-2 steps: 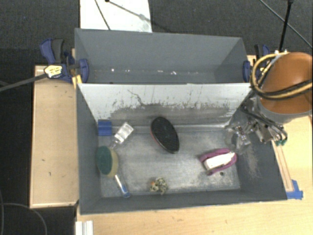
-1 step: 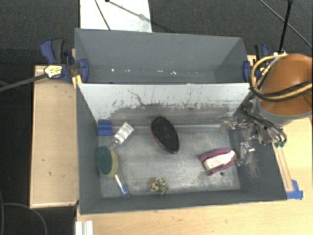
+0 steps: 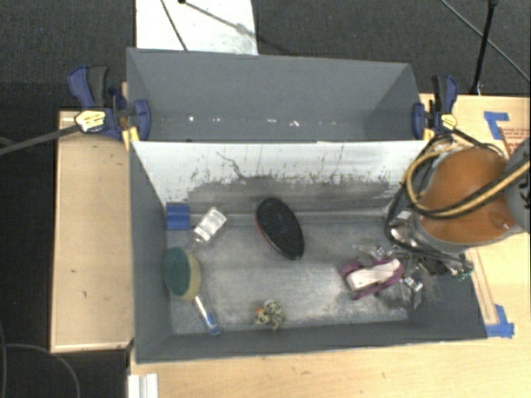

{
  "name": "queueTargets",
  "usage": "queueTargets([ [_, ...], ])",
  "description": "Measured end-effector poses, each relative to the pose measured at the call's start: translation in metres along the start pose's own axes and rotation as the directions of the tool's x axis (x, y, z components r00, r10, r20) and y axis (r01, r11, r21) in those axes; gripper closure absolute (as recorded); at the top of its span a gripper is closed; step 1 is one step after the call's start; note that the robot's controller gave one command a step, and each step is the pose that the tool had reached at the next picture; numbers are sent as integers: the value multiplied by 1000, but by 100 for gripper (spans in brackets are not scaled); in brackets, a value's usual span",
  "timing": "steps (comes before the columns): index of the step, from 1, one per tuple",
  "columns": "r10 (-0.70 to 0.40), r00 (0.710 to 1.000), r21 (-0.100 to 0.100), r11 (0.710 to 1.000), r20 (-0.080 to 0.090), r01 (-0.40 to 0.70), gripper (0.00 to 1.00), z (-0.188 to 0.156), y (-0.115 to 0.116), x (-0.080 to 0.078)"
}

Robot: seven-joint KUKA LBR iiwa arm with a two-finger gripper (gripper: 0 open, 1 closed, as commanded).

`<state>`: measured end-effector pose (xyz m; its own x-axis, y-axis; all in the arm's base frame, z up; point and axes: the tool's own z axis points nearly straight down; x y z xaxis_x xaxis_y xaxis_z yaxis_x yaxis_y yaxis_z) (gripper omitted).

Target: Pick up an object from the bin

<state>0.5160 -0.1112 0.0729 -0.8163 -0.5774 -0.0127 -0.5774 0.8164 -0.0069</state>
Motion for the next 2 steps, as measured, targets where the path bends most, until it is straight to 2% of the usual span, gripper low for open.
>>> queueTargets([
  [1,32,999,-7,999,-11,-33,0,-31,33,7],
  [2,41,999,-5,999,-9,-41,0,4,4,-28],
])
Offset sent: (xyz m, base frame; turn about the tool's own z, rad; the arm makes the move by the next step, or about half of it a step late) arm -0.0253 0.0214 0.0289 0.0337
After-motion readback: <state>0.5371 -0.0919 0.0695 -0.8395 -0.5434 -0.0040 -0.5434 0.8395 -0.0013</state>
